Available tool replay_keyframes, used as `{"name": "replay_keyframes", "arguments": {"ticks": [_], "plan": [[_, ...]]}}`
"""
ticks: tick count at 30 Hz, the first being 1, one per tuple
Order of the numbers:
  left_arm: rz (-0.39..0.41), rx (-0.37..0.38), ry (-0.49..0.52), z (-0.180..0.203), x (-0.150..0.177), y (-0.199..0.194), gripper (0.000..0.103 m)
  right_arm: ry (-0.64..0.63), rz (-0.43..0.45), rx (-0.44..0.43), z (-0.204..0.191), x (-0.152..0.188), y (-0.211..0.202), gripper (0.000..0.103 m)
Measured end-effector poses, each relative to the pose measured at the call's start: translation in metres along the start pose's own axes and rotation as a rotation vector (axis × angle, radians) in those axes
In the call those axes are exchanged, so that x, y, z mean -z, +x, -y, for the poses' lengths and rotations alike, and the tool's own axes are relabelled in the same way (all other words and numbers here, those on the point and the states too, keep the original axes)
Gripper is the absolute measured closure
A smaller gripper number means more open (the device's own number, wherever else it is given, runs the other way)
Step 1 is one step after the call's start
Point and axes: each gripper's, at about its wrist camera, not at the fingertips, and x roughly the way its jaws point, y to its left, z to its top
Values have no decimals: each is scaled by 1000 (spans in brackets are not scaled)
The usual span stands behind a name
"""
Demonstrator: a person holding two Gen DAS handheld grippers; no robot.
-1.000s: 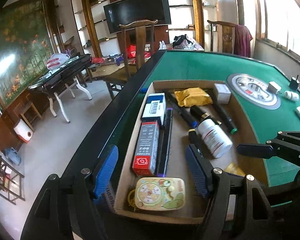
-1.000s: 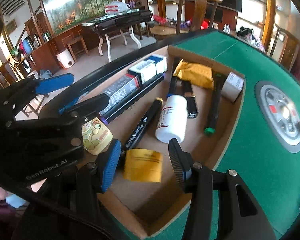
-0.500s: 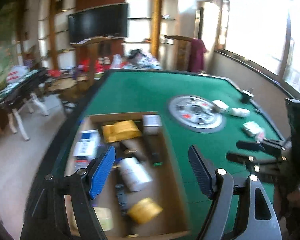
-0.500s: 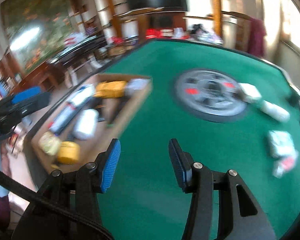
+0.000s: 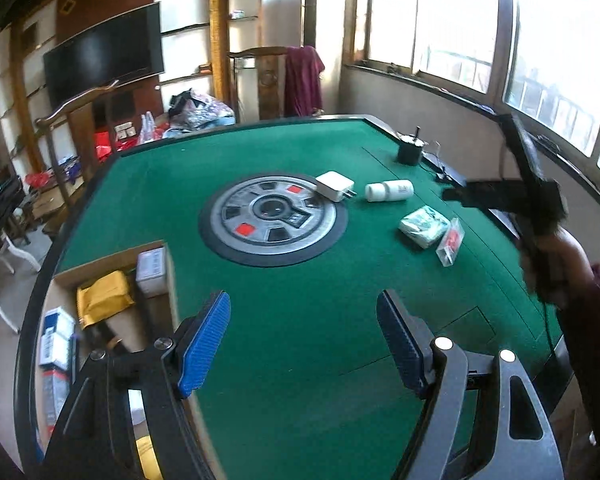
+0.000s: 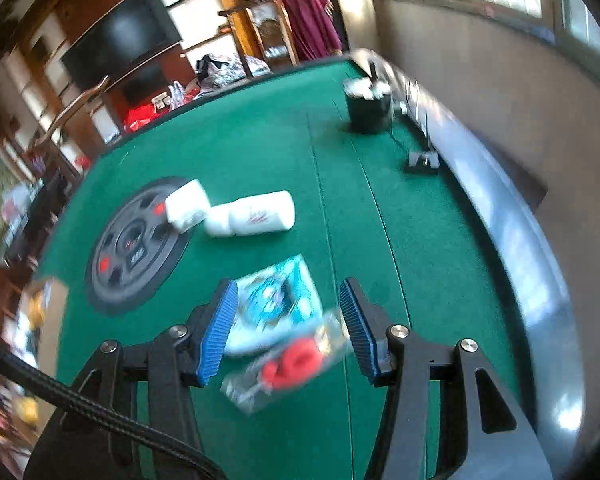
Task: Organize objects
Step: 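Move both grippers back to the table toward the snack bag and candle, then grasp the blue snack bag with left gripper while right grasps the red candle package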
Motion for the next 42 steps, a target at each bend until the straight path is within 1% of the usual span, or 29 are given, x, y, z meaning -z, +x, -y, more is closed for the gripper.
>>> {"name": "replay_keyframes", "arguments": {"ticks": [2, 5, 6, 7, 8, 9, 10, 11, 12, 14, 16, 18, 19, 22, 23, 25, 27, 30, 31, 32, 33, 36, 37, 38, 39, 40, 41, 42], "plan": [[4, 4, 13, 7, -4, 5, 33, 18, -24, -35, 1, -8, 16, 51], [6, -6, 37, 14, -9, 14, 33, -20, -129, -48, -13, -11, 50, 52], [4, -9, 43, 15, -10, 17, 33, -32, -155, -60, -16, -8, 55, 49], [0, -9, 48, 16, -11, 20, 33, -74, -141, -61, -26, -4, 53, 47], [-4, -1, 52, 17, -12, 24, 33, -98, -169, -115, -35, 0, 54, 47], [-9, 13, 55, 19, -13, 28, 33, -105, -236, -256, -45, 8, 57, 47], [-16, 28, 57, 21, -14, 32, 33, -127, -278, -344, -56, 15, 57, 47], [-25, 44, 59, 23, -16, 38, 33, -166, -303, -392, -66, 21, 55, 47], [-32, 63, 64, 26, -17, 44, 33, -222, -304, -410, -79, 29, 49, 47], [-37, 91, 75, 32, -19, 55, 33, -242, -272, -401, -86, 32, 36, 47], [-38, 109, 105, 40, -19, 66, 33, -224, -214, -353, -82, 32, 22, 47], [-25, 91, 174, 49, -18, 75, 33, -199, -159, -281, -69, 30, 6, 47], [-15, 78, 227, 53, -16, 79, 33, -180, -146, -264, -61, 31, 0, 47], [-16, 9, 405, 63, -8, 87, 33, -91, -106, -240, -26, 33, -23, 47], [-16, 1, 449, 63, -5, 87, 33, -58, -92, -230, -10, 33, -31, 47], [-34, -15, 491, 61, -1, 91, 33, -11, -80, -218, 9, 34, -38, 47], [-73, -35, 502, 57, 2, 102, 33, 34, -84, -206, 25, 35, -40, 47], [-130, -65, 510, 58, 7, 125, 33, 77, -109, -171, 29, 38, -29, 47], [-136, -70, 511, 59, 8, 131, 31, 88, -120, -162, 29, 39, -24, 47], [-115, -68, 499, 61, 7, 133, 23, 99, -127, -154, 29, 39, -20, 47], [-129, -76, 494, 64, 7, 137, 22, 111, -130, -142, 26, 39, -14, 47], [-158, -78, 447, 69, 6, 145, 23, 114, -124, -105, 23, 40, -12, 47], [-171, -66, 410, 68, 5, 146, 25, 113, -122, -94, 19, 40, -9, 47], [-203, -18, 355, 64, 3, 148, 44, 111, -120, -79, 15, 39, -6, 47], [-231, 41, 304, 59, 1, 149, 58, 105, -114, -58, 8, 38, -2, 47], [-230, 44, 280, 57, 0, 149, 60, 100, -109, -41, 4, 37, 0, 47], [-226, 26, 289, 57, 0, 148, 66, 92, -106, -9, -2, 35, 4, 47], [-220, 19, 291, 57, 2, 146, 69, 85, -104, 14, -6, 36, 7, 47]]}}
